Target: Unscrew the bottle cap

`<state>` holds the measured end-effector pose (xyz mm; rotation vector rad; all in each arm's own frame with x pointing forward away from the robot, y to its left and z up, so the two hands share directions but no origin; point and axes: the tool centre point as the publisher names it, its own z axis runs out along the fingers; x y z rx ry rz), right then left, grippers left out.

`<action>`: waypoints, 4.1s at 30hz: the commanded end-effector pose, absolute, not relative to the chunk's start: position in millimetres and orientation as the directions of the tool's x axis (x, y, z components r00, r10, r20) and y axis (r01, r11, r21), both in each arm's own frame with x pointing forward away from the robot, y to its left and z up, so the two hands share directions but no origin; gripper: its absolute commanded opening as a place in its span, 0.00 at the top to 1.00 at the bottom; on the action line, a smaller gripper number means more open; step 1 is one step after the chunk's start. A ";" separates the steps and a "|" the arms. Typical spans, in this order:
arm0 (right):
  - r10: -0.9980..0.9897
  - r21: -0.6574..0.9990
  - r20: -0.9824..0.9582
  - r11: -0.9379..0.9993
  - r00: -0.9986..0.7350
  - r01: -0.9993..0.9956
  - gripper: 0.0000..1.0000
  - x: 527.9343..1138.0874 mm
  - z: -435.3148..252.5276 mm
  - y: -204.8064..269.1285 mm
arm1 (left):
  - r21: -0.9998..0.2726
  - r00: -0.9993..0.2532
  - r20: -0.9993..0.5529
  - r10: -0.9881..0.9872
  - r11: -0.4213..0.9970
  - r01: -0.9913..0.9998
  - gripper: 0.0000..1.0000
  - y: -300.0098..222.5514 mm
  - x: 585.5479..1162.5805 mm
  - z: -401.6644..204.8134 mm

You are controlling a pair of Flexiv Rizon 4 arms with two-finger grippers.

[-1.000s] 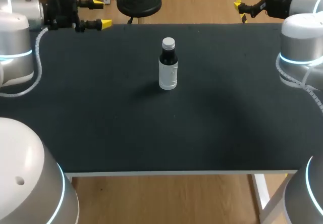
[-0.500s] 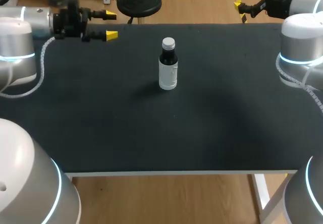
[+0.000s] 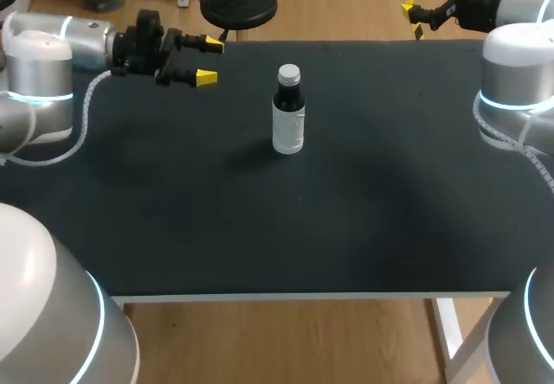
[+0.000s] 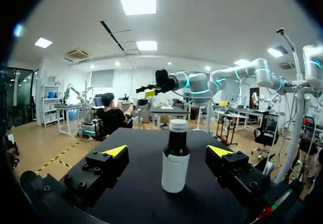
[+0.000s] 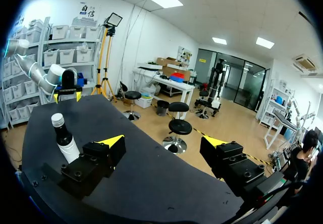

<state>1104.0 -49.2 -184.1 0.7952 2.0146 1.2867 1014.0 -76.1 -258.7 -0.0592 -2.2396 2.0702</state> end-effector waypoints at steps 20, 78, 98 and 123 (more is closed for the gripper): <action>0.755 0.925 -0.174 0.346 -0.632 0.159 0.00 1104.2 -184.2 -49.6 | -0.993 -0.993 0.046 0.107 0.111 -0.034 0.00 -126.4 993.3 -275.5; 0.755 0.925 -0.174 0.346 -0.632 0.159 0.00 1104.2 -184.2 -49.6 | -0.988 -0.951 0.077 0.298 0.150 -0.033 0.00 -214.9 977.1 -292.2; 0.755 0.925 -0.174 0.346 -0.632 0.159 0.00 1104.2 -184.2 -49.6 | -0.991 -0.946 0.084 0.312 0.128 -0.046 0.00 -214.6 976.0 -291.0; 0.755 0.925 -0.174 0.346 -0.632 0.159 0.00 1104.2 -184.2 -49.6 | -0.994 -0.938 0.064 0.340 0.110 -0.028 0.31 -214.3 970.5 -287.5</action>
